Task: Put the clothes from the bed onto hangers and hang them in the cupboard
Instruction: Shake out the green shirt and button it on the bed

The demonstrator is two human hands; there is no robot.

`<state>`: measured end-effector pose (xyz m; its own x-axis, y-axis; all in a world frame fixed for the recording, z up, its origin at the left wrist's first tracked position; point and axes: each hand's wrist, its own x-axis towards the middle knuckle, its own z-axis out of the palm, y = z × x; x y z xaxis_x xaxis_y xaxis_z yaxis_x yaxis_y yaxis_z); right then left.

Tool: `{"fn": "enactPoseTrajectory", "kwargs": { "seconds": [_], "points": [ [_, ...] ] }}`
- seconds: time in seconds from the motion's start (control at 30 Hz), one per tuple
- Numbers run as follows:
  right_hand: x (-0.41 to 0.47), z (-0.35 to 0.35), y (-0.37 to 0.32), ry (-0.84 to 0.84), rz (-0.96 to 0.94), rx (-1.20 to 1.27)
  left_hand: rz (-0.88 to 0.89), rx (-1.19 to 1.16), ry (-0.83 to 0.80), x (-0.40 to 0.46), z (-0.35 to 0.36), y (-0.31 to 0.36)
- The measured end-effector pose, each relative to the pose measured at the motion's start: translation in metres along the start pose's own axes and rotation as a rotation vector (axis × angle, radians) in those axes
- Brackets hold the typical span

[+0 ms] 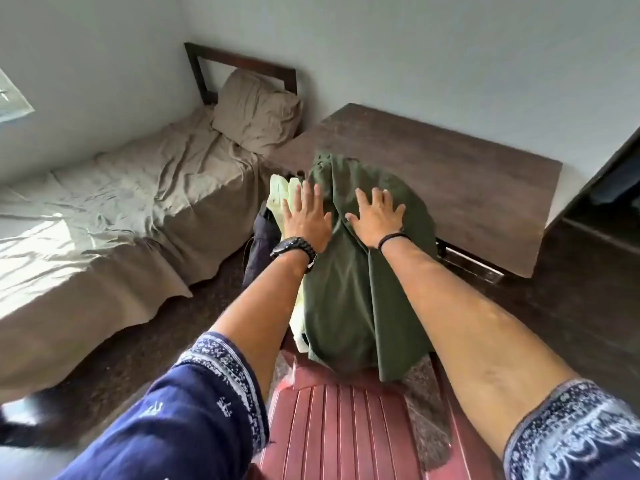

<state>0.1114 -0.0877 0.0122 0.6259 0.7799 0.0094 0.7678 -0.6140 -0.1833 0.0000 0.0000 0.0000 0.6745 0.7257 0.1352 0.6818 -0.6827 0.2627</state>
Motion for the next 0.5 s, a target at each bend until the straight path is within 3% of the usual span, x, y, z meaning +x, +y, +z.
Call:
{"fn": "enactPoseTrajectory", "kwargs": {
  "seconds": [0.13,0.23,0.3,0.4,0.5],
  "points": [
    [-0.014,0.037,0.001,0.003,0.071,0.097,-0.033,-0.005,-0.150,-0.013,0.029,-0.006],
    [-0.019,0.054,-0.002,0.000,0.068,0.110,-0.017,-0.045,-0.159,-0.016,0.042,-0.009],
    [-0.014,0.050,0.003,0.065,0.065,0.157,0.000,-0.115,-0.094,-0.009,0.040,-0.013],
    [0.002,0.034,0.017,0.258,0.082,0.343,-0.038,-0.237,0.129,0.003,0.029,-0.025],
    [0.021,0.030,0.037,0.331,0.288,0.432,-0.313,-0.339,0.222,0.016,0.028,-0.043]
  ]
}}
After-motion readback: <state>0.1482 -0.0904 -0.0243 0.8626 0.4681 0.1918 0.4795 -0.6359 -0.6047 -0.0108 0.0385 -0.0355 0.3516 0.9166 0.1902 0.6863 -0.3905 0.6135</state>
